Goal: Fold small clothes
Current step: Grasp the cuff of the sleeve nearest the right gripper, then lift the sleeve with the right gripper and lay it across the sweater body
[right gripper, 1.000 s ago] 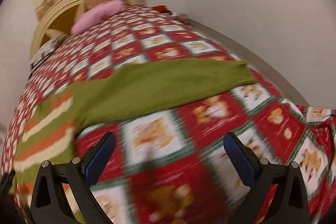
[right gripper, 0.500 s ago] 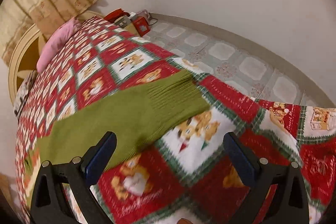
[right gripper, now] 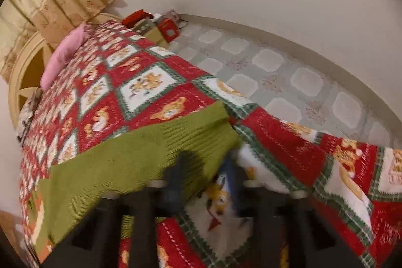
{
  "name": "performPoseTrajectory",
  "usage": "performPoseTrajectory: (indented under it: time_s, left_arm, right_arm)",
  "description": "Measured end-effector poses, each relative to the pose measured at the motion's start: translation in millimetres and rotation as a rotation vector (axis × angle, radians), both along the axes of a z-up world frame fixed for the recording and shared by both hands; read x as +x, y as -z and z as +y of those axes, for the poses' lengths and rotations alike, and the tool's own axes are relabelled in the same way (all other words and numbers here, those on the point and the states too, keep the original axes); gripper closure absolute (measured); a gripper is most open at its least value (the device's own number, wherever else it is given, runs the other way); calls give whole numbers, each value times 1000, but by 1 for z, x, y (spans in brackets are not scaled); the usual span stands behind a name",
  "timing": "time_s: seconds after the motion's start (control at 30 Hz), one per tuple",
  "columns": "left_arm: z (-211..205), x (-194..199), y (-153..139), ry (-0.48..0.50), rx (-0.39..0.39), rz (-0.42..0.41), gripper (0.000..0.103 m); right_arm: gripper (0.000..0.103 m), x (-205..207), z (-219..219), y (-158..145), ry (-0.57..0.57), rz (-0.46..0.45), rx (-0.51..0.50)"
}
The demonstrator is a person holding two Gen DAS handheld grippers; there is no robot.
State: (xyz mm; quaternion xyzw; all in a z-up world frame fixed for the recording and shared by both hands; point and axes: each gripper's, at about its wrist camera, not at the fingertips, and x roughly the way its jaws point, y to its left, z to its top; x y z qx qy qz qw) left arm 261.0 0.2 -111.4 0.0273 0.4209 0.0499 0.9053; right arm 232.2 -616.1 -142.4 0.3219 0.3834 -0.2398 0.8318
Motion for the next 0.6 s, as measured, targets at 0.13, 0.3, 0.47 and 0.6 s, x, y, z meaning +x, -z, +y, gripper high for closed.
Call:
performPoseTrajectory:
  time_s: [0.13, 0.3, 0.47, 0.6]
  left_arm:
    - [0, 1, 0, -1, 3, -1, 0]
    - [1, 1, 0, 0, -1, 1, 0]
    - [1, -2, -4, 19, -14, -8, 0]
    - [10, -12, -19, 8, -60, -54, 0]
  right_arm:
    - [96, -5, 4, -15, -16, -39, -40]
    - [97, -8, 20, -45, -61, -79, -118]
    - [97, -7, 46, -87, -128, -127, -213]
    - [97, -3, 75, -126, -192, -174, -284]
